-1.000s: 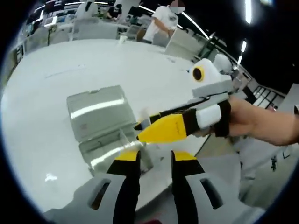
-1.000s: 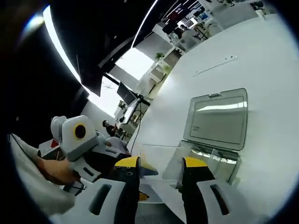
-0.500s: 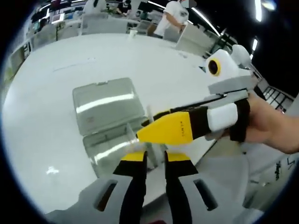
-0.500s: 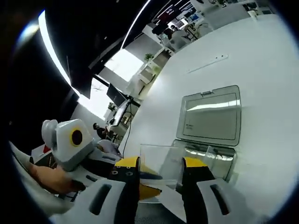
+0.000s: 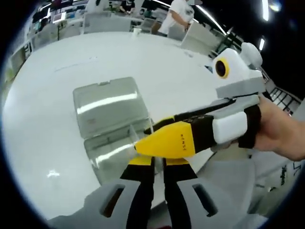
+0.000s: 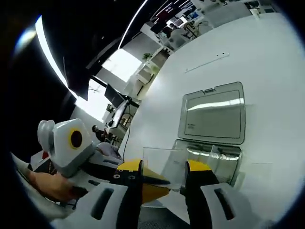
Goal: Insert the divider into the dual guide fixture by aligning both edges with the guide slots and pushing it downward to the bottom, including one-sided entry, uneven engagement, binding, and posture correction.
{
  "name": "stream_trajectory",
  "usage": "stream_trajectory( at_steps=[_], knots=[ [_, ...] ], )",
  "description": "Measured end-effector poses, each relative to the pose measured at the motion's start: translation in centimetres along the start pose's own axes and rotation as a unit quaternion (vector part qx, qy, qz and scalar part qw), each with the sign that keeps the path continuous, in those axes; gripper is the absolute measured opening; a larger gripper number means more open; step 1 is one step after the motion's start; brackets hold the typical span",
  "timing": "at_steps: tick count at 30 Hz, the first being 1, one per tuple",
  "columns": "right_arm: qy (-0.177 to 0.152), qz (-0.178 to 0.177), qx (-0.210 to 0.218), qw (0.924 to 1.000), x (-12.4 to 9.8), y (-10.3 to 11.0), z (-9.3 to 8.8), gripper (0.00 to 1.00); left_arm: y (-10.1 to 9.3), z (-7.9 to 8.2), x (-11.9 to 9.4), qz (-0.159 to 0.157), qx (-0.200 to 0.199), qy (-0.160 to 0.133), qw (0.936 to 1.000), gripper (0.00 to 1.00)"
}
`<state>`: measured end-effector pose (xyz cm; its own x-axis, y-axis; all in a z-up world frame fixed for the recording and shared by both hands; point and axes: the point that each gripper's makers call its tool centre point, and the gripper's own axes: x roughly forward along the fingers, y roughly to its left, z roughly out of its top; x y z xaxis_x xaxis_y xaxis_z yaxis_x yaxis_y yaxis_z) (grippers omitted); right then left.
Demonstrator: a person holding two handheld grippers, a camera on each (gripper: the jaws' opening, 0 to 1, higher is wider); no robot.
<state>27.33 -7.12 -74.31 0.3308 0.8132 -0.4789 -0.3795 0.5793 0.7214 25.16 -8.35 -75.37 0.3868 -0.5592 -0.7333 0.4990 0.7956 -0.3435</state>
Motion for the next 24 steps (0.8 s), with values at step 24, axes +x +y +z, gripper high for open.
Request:
stream_trajectory(
  at_steps=[24],
  knots=[
    [-0.002,-0.011,0.018,0.9998,-0.18,-0.50,0.34,0.33,-0.45,0.39,0.08,-0.035,-0.037,0.027,0.9983,0.01]
  ],
)
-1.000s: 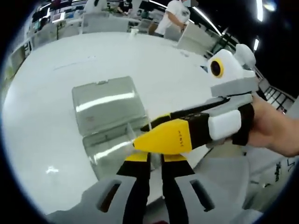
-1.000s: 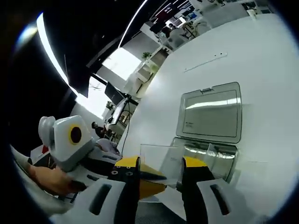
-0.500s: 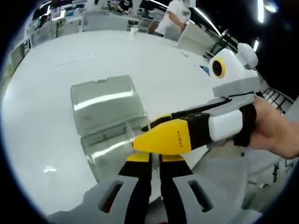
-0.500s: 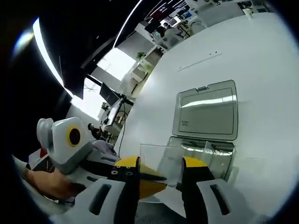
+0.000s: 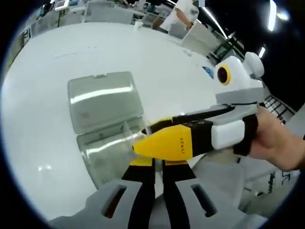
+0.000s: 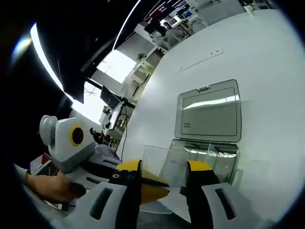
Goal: Insert the divider into the dual guide fixture by aligning both edges with the guide slots and pushing it downward to the bottom, including one-sided entry, uneven engagement, binding, and posture correction.
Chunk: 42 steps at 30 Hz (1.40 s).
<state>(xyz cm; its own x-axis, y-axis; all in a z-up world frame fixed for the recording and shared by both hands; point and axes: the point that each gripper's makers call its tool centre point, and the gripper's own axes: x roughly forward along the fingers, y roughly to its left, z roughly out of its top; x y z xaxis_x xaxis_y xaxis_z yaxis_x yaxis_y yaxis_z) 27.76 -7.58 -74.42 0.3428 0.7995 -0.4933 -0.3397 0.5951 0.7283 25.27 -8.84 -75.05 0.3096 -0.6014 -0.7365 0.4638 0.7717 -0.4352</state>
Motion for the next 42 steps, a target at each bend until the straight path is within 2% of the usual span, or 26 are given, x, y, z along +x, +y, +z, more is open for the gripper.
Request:
stream_trajectory(
  at_steps=[7,9,15,18,25,28,29,31,35,38,40,42],
  knots=[
    [-0.013,0.011,-0.016,0.9997,-0.6,0.1,0.6,0.33,-0.2,0.2,0.0,-0.015,-0.007,0.010,0.9998,0.01],
    [-0.017,0.012,-0.001,0.9998,-0.7,0.1,0.7,0.33,-0.4,0.4,-0.1,-0.023,-0.013,0.011,0.9996,0.01],
    [-0.009,0.015,-0.001,0.9998,-0.9,0.3,0.4,0.33,-0.6,0.4,-0.1,-0.033,-0.020,0.021,0.9990,0.01],
    [-0.018,0.018,-0.004,0.9997,-1.2,0.4,0.8,0.33,-0.7,0.6,-0.3,-0.036,-0.029,0.021,0.9987,0.01],
    [-0.032,0.029,-0.036,0.9984,-2.2,0.3,0.9,0.37,-0.6,0.7,-0.7,-0.036,-0.034,0.032,0.9983,0.01],
    [-0.053,0.033,-0.047,0.9970,-2.9,0.1,1.4,0.35,-0.3,0.5,-0.9,-0.030,-0.029,0.038,0.9984,0.01],
    [-0.066,0.036,-0.062,0.9953,-3.2,0.1,1.8,0.34,0.0,0.4,-1.0,-0.027,-0.029,0.042,0.9983,0.01],
    [-0.071,0.033,-0.080,0.9937,-3.6,-0.1,1.9,0.34,0.2,0.6,-1.2,-0.025,-0.031,0.042,0.9983,0.01],
    [-0.068,0.028,-0.165,0.9836,-4.2,-0.5,1.6,0.40,1.4,0.7,-1.5,-0.001,-0.025,0.052,0.9983,0.01],
    [-0.078,0.009,-0.247,0.9658,-4.8,-0.6,1.8,0.37,2.5,0.8,-1.8,0.017,-0.024,0.062,0.9976,0.01],
    [-0.062,0.009,-0.266,0.9619,-4.8,-0.6,1.1,0.39,3.0,0.7,-2.0,0.028,-0.026,0.068,0.9970,0.01],
    [-0.057,0.006,-0.298,0.9529,-4.8,-0.5,0.8,0.43,3.6,0.8,-2.0,0.038,-0.033,0.072,0.9961,0.01]
  ],
)
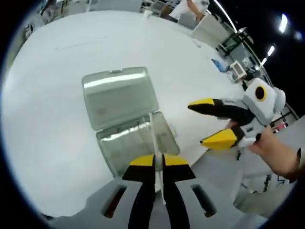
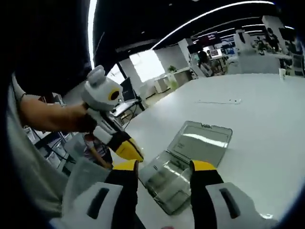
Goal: Insert the divider into the dual guide fixture by aligning both edges with the guide slots and pushing it downward to the bottom, including one-sided entry, uneven engagement, binding, and posture correction.
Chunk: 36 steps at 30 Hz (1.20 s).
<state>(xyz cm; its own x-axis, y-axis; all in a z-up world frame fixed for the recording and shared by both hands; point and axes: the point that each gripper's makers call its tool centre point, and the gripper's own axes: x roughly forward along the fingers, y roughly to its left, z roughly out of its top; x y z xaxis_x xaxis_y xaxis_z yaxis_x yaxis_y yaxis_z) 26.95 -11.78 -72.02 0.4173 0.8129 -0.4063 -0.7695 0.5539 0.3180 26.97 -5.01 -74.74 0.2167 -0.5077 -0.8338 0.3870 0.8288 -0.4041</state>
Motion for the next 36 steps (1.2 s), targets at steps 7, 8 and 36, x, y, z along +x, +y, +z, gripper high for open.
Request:
stream_trajectory(
  at_steps=[7,8,36],
  knots=[
    [0.041,0.001,-0.076,0.9963,0.0,0.8,-1.6,0.51,1.0,-0.5,0.2,0.030,-0.018,0.024,0.9991,0.01],
    [0.047,-0.001,-0.093,0.9946,0.0,0.7,-1.8,0.52,1.2,-0.5,0.2,0.035,-0.022,0.027,0.9988,0.01],
    [0.057,0.010,-0.227,0.9722,-1.3,3.1,-2.7,0.68,2.7,-1.9,1.8,0.079,-0.122,0.069,0.9869,0.01]
  ],
)
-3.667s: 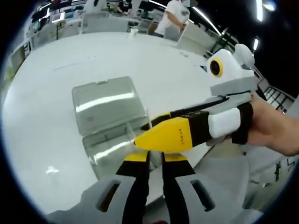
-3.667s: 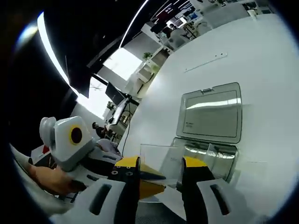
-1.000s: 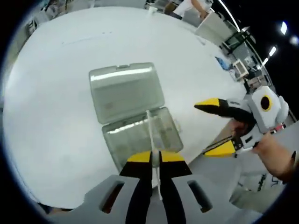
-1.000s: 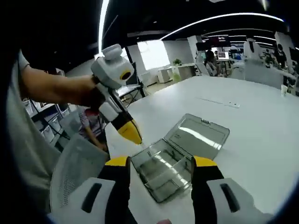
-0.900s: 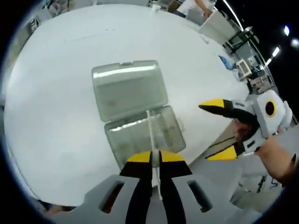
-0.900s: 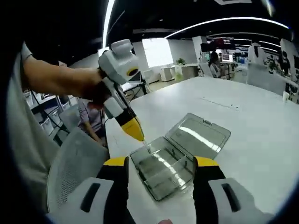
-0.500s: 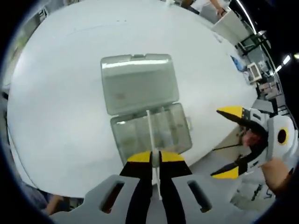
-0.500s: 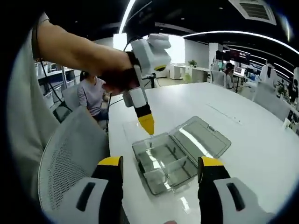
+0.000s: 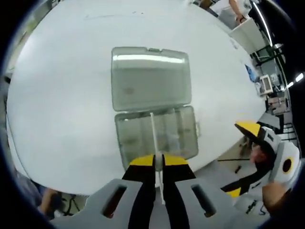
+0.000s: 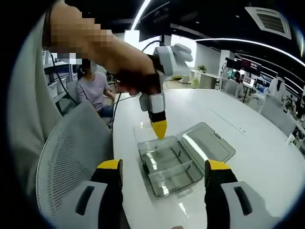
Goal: Insert the divider into the dual guide fixture by aligning both edges with the guide slots and pushing it downward to the bottom, including one-sided entry, uneven engagement, binding, and posture correction.
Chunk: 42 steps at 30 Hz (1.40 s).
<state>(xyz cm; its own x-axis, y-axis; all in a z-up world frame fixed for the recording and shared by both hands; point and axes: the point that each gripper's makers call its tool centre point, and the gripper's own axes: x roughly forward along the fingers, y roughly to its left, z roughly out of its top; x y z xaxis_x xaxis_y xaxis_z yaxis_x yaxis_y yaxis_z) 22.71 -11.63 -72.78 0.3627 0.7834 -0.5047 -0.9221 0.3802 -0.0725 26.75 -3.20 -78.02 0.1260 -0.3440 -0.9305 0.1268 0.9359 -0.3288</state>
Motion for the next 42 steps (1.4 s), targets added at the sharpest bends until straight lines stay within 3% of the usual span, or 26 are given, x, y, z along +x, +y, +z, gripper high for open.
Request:
stream_trajectory(
  at_steps=[8,42],
  knots=[
    [-0.001,0.002,0.000,1.0000,-0.2,0.4,0.0,0.70,-0.1,-0.2,0.6,-0.010,-0.025,0.002,0.9996,0.01],
    [0.004,-0.001,0.025,0.9997,-0.9,0.2,-1.3,0.72,1.3,0.0,3.2,0.016,-0.025,0.010,0.9995,0.01]
  ],
)
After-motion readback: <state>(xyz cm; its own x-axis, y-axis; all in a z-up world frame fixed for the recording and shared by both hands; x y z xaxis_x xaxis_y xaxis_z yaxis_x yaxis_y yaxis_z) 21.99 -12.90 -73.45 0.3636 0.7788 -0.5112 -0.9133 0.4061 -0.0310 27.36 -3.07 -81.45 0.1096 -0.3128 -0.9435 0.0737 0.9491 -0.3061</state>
